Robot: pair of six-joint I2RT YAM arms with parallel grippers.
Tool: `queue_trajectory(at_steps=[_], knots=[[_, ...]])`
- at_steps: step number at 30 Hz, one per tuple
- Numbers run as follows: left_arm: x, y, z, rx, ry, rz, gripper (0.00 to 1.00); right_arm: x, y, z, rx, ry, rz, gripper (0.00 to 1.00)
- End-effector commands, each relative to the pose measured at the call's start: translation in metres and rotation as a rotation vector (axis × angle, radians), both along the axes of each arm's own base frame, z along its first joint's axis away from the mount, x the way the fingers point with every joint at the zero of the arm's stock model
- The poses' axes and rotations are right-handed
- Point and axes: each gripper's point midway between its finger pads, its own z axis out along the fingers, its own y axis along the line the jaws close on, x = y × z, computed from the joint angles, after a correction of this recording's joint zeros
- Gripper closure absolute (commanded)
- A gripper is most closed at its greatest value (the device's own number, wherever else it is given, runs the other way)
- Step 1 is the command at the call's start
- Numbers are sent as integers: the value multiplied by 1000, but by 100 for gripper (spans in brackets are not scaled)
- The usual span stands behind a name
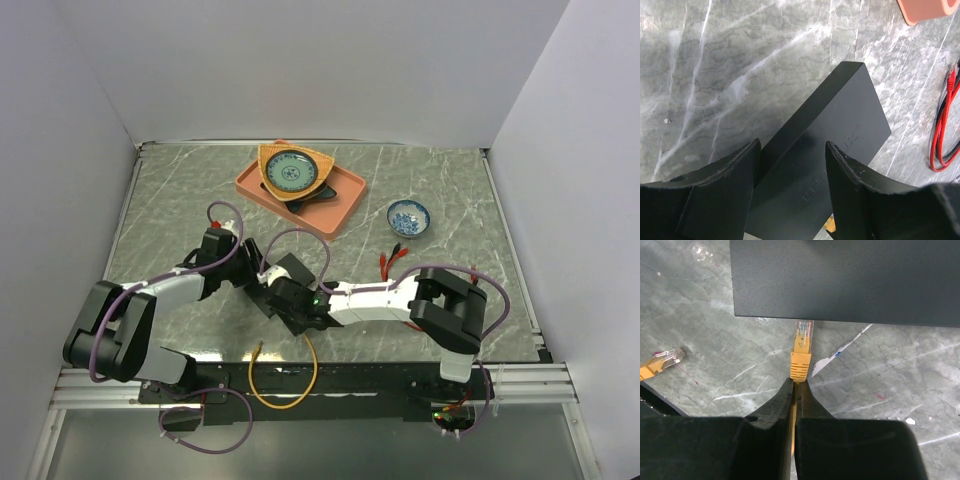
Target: Insert the plug into the switch port
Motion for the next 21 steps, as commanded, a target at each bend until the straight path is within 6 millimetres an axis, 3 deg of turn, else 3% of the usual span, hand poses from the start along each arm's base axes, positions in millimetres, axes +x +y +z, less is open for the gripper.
queue_trajectory(at_steps=[1,14,21], knots=[[-2,1,6,14,-2,-6,39,-7,-34,-16,-168,39,-28,100],[-4,2,4,22,-6,-11,38,-2,-35,-11,-174,45,-64,100],[-5,0,4,12,-4,-20,38,5,-22,-4,-153,32,-53,100]])
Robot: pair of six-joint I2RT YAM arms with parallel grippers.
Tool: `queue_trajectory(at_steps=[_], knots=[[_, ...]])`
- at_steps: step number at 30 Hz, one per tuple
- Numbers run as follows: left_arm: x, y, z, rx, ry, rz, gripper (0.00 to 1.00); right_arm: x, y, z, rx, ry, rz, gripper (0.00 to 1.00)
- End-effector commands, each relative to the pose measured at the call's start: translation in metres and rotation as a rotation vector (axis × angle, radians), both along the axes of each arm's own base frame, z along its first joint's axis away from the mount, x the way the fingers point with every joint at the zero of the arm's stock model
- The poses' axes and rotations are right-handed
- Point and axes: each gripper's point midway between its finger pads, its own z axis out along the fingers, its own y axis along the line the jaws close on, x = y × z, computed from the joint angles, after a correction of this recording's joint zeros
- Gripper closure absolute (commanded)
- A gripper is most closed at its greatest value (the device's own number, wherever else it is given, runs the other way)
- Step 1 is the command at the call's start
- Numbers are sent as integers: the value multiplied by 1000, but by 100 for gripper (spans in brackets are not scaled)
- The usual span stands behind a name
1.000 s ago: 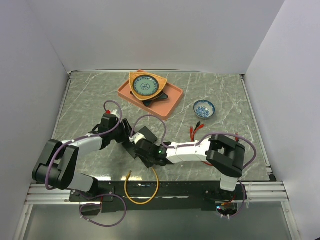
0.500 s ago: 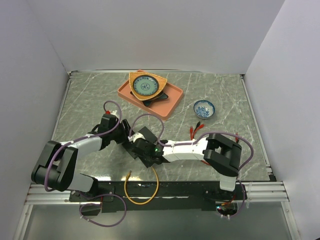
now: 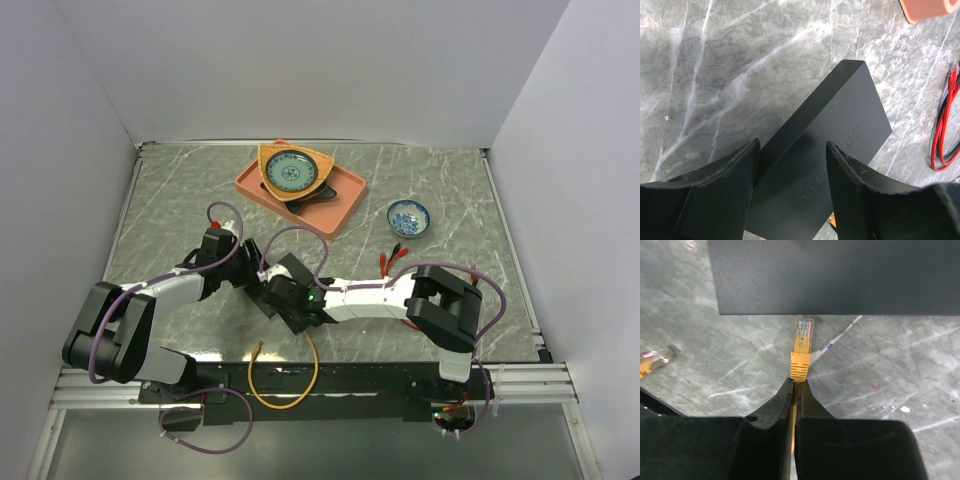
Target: Insert the plug into the switch port
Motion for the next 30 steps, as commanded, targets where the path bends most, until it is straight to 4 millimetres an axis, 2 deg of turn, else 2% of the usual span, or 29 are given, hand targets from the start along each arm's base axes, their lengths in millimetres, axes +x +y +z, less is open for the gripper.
queue_trajectory(at_steps=[1,7,13,19,30], knots=[[-3,-1,3,7,-9,-19,38,6,-13,-3,-88,0,-13,100],[-4,-1,2,6,-7,-20,37,5,-6,-3,-76,9,4,100],[-5,-1,-3,5,3,-22,37,8,-1,6,-31,-14,-3,100],[-6,-3,-6,-5,10,-28,37,16,12,15,31,-50,-16,100],[-7,-5,-6,-17,9,-30,37,20,20,15,46,-60,-25,100]])
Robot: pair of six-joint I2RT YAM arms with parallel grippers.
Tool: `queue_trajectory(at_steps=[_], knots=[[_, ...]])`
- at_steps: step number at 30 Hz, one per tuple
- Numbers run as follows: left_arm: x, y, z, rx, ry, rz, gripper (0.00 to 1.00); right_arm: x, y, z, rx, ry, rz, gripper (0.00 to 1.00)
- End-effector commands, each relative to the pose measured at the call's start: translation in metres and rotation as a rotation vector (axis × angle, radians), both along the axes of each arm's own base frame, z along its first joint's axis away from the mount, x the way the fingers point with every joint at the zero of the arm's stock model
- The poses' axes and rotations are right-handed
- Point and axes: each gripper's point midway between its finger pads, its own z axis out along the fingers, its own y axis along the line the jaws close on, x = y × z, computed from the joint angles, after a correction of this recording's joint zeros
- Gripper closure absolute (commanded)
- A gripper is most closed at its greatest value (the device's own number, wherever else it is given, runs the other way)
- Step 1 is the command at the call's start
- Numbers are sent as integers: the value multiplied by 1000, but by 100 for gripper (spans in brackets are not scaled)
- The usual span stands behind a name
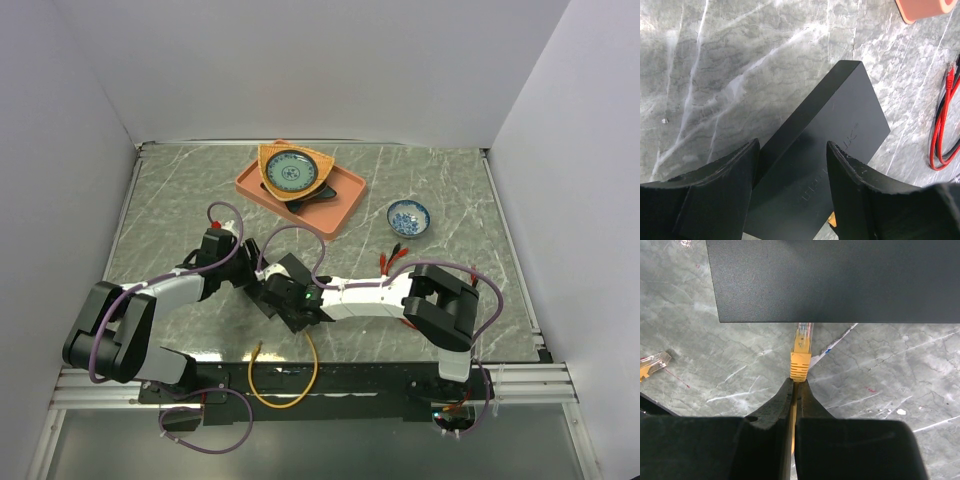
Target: Insert the plug into the switch port
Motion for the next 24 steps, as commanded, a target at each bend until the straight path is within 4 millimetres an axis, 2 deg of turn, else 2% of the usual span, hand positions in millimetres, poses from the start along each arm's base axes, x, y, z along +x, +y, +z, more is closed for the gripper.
queue_trajectory(at_steps=[1,11,17,24], knots=[[-8,-4,-5,-12,19,-26,37,14,18,14,70,-51,-22,100],[-8,-7,-6,-23,23,-32,37,11,27,19,120,-48,24,100],[-8,-8,-4,-25,22,-37,37,16,33,25,135,-68,28,100],[-10,-9,-5,-24,24,-49,37,19,34,17,108,-71,30,100]])
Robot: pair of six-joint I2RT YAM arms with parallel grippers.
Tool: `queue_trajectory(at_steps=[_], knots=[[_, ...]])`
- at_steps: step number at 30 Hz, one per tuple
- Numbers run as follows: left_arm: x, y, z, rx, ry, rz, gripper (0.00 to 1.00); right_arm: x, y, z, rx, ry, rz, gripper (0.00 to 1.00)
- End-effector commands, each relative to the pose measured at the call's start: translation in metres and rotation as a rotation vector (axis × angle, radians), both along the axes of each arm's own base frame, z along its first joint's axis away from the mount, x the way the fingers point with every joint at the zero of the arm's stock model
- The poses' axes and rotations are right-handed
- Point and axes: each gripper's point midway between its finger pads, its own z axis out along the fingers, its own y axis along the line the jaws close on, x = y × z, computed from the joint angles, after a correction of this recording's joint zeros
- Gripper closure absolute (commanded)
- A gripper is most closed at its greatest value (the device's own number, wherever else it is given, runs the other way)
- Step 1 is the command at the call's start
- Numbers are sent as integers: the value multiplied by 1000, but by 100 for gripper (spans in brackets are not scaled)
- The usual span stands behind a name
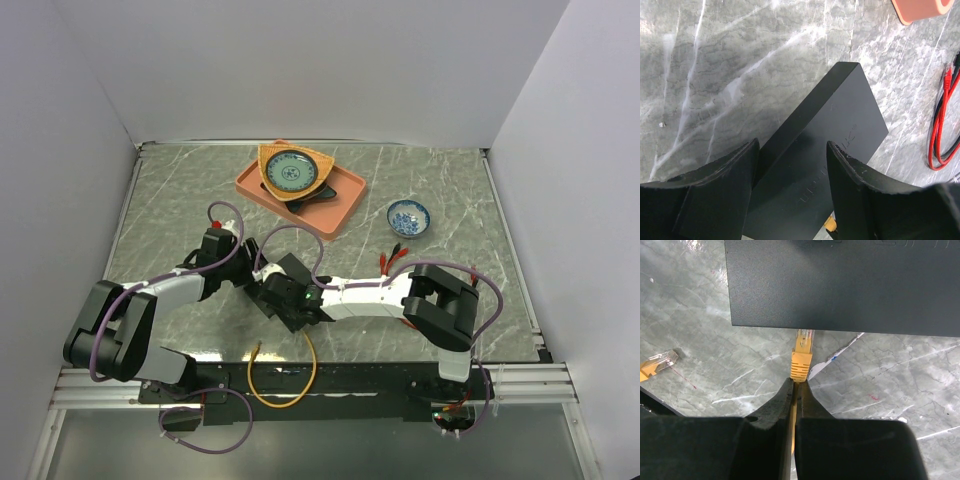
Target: Insert the plug into the switch port
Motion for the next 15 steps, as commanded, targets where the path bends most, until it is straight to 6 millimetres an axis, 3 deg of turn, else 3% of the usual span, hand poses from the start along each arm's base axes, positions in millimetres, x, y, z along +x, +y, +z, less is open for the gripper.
queue_trajectory(at_steps=[1,8,15], knots=[[-12,-8,-5,-18,32,-48,37,18,27,13,86,-59,-8,100],[-17,-11,-7,-28,39,-73,38,22,31,7,102,-54,-24,100],[-21,-12,-11,-27,54,-89,40,43,33,23,159,-92,-57,100]])
